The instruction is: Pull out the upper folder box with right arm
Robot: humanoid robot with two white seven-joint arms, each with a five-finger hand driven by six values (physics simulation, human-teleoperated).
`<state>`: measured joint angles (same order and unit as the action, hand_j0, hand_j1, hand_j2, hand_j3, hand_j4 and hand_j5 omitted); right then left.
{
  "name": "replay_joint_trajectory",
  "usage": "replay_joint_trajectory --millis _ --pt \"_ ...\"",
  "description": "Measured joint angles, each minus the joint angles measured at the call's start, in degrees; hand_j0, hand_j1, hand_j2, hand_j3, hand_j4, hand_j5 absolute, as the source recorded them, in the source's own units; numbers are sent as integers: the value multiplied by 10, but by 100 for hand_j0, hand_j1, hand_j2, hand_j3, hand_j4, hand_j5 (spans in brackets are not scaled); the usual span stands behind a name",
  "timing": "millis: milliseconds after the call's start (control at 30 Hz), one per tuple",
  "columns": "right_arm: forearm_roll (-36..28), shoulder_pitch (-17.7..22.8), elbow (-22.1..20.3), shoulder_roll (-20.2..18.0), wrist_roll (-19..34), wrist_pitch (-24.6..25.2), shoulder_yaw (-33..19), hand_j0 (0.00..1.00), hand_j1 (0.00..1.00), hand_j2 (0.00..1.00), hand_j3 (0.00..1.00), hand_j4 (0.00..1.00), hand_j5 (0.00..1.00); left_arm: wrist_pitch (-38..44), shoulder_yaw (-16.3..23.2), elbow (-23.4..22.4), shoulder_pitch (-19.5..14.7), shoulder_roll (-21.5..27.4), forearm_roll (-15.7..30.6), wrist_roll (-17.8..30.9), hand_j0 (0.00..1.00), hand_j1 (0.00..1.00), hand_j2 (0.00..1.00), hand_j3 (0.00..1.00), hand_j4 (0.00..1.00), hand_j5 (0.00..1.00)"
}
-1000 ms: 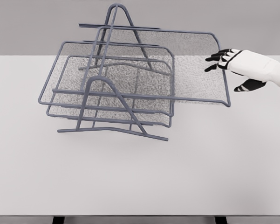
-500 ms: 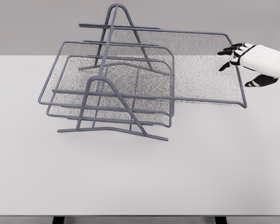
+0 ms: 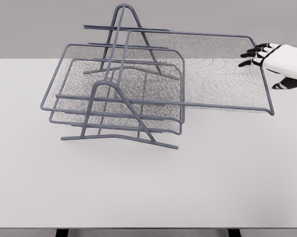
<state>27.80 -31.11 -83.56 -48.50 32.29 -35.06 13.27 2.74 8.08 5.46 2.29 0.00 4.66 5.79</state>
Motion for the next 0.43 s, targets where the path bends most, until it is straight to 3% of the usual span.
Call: replay_joint_trajectory --millis 433 --pt "-15 9 -23 -27 0 -1 -20 100 100 100 100 100 100 0 0 0 0 0 0 0 100 100 100 100 100 100"
